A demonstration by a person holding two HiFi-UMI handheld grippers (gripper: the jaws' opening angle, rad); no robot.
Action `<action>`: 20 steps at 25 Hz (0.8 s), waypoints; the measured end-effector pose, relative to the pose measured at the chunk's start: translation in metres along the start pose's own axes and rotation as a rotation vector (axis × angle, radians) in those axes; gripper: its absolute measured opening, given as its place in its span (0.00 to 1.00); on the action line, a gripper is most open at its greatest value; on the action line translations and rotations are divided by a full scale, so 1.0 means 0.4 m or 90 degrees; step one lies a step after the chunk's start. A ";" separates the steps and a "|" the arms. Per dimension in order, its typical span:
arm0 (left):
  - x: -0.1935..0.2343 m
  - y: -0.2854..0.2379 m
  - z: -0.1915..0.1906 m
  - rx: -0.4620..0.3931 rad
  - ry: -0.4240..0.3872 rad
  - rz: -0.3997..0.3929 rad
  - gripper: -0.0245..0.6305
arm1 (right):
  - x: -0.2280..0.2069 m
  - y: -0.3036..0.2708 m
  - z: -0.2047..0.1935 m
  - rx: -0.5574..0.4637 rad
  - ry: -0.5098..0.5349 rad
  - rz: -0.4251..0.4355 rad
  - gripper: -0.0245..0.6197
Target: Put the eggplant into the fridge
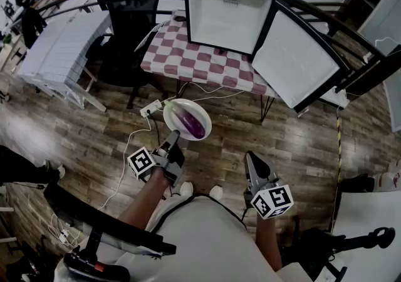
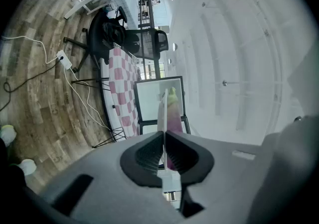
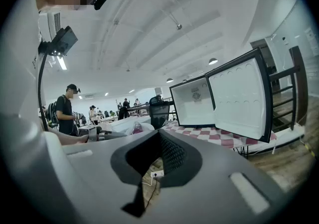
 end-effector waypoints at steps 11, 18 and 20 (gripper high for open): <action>0.024 0.046 0.047 0.008 -0.013 0.002 0.07 | 0.074 -0.036 -0.016 -0.012 -0.002 0.015 0.05; 0.053 0.088 0.063 0.009 -0.007 0.013 0.07 | 0.099 -0.026 -0.039 -0.011 -0.018 -0.006 0.05; 0.056 0.100 0.069 0.010 -0.008 0.009 0.07 | 0.109 -0.028 -0.044 -0.009 -0.022 -0.007 0.05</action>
Point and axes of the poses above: the fingertips, and each gripper's own axes: y backward along the fingers, x to its left, z out of its top, the point moved 1 cm from there along y, backward along the fingers, and after that the axes turned 8 degrees about z, right-handed, at the moved point
